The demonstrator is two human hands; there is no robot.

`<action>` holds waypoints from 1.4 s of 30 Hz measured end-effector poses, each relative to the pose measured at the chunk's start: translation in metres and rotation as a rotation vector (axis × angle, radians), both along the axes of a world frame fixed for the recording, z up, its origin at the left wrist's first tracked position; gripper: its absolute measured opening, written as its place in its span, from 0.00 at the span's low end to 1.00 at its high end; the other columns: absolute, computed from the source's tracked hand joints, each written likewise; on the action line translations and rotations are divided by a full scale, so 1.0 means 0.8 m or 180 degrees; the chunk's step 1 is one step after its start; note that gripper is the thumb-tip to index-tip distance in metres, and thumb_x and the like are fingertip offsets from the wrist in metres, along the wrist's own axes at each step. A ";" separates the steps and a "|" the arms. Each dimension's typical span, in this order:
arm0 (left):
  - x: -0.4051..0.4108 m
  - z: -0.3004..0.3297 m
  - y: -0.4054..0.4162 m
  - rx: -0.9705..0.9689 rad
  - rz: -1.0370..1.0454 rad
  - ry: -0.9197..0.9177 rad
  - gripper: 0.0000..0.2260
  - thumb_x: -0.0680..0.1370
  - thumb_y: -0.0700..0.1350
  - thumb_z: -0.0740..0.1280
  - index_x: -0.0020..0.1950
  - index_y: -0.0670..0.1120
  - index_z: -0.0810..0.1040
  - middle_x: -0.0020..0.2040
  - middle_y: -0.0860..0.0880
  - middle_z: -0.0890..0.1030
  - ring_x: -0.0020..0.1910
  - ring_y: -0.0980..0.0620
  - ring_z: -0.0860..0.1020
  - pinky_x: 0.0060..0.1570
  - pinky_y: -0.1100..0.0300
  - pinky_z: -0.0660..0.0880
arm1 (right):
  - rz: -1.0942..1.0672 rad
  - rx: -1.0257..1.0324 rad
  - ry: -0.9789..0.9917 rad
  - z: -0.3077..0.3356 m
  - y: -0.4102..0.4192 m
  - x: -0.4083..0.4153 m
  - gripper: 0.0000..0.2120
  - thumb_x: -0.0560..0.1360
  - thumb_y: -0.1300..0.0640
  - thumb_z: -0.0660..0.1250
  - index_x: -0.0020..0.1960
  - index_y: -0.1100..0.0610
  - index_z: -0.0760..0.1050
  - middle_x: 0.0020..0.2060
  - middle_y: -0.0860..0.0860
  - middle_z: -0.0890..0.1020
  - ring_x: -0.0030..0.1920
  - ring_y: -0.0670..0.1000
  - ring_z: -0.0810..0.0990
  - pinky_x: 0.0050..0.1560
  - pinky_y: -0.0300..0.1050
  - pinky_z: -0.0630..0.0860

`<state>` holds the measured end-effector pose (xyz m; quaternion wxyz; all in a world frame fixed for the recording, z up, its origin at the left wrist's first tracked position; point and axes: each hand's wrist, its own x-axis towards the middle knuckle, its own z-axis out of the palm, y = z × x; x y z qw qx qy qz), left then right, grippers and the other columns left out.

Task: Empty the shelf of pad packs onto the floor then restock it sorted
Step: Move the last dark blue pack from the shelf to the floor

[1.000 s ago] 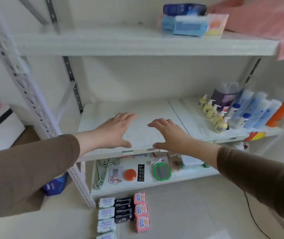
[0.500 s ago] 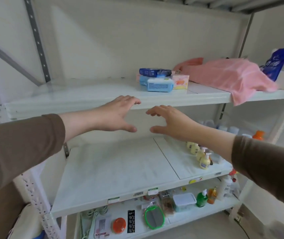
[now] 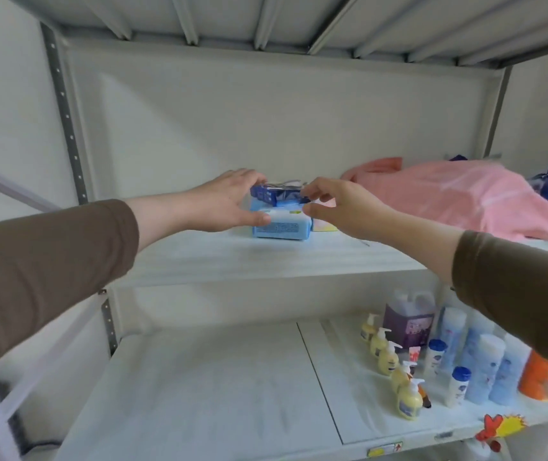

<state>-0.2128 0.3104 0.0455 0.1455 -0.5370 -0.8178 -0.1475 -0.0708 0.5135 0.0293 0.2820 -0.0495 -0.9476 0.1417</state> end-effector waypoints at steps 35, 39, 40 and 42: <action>-0.193 0.042 0.149 -0.0484 0.0684 0.0019 0.27 0.83 0.55 0.59 0.78 0.45 0.59 0.74 0.45 0.67 0.72 0.47 0.65 0.71 0.54 0.62 | -0.0330 -0.0415 -0.1756 0.060 0.116 -0.214 0.37 0.73 0.32 0.65 0.74 0.51 0.63 0.63 0.52 0.73 0.55 0.51 0.75 0.49 0.45 0.73; -0.199 0.047 0.153 -0.0464 0.0692 0.0048 0.26 0.83 0.54 0.59 0.78 0.45 0.59 0.74 0.45 0.67 0.72 0.46 0.64 0.70 0.54 0.62 | -0.0139 -0.1122 -0.1550 0.062 0.140 -0.236 0.33 0.75 0.47 0.72 0.74 0.50 0.63 0.62 0.53 0.73 0.59 0.53 0.77 0.54 0.49 0.81; -0.201 0.048 0.153 -0.0450 0.0689 0.0051 0.26 0.83 0.54 0.59 0.78 0.45 0.59 0.74 0.45 0.67 0.72 0.46 0.64 0.70 0.54 0.62 | -0.0109 -0.1232 -0.1502 0.064 0.145 -0.240 0.32 0.75 0.51 0.73 0.74 0.50 0.63 0.62 0.54 0.74 0.60 0.55 0.77 0.52 0.49 0.81; -0.203 0.050 0.154 -0.0413 0.0680 0.0049 0.27 0.83 0.54 0.59 0.78 0.45 0.59 0.74 0.45 0.67 0.72 0.46 0.64 0.70 0.55 0.62 | -0.0062 -0.1351 -0.1412 0.068 0.152 -0.247 0.30 0.76 0.57 0.72 0.74 0.49 0.64 0.63 0.55 0.74 0.59 0.57 0.78 0.49 0.50 0.83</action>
